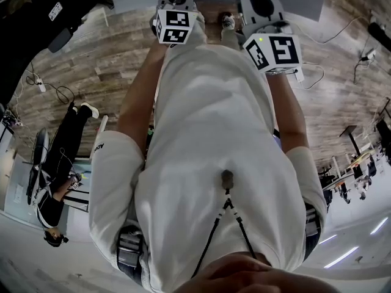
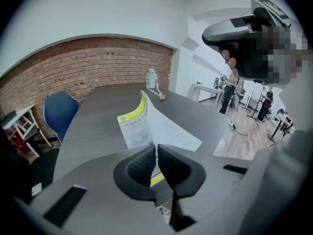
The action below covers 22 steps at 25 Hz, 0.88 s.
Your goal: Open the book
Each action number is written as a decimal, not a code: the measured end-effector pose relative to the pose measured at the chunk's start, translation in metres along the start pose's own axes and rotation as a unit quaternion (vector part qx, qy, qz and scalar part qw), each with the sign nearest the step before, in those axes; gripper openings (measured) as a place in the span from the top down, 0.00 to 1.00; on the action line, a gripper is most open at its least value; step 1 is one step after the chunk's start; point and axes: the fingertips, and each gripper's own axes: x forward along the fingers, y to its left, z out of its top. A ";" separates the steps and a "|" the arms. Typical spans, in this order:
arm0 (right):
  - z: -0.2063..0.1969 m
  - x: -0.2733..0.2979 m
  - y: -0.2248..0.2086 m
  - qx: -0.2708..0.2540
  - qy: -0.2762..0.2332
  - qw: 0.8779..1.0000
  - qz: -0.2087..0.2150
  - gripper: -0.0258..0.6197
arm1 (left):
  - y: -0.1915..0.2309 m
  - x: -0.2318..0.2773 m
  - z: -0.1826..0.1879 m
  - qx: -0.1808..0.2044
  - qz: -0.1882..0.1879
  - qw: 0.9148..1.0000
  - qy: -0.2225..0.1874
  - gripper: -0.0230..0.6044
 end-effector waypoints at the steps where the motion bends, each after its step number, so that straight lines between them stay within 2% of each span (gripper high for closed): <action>1: 0.001 0.002 0.003 -0.001 0.000 1.000 0.001 0.90 | 0.004 -0.002 -0.001 -0.001 0.001 1.000 0.001 0.92; 22: 0.011 0.041 0.051 -0.020 0.005 1.000 0.017 0.90 | 0.076 -0.034 -0.042 -0.031 0.035 0.998 0.030 0.91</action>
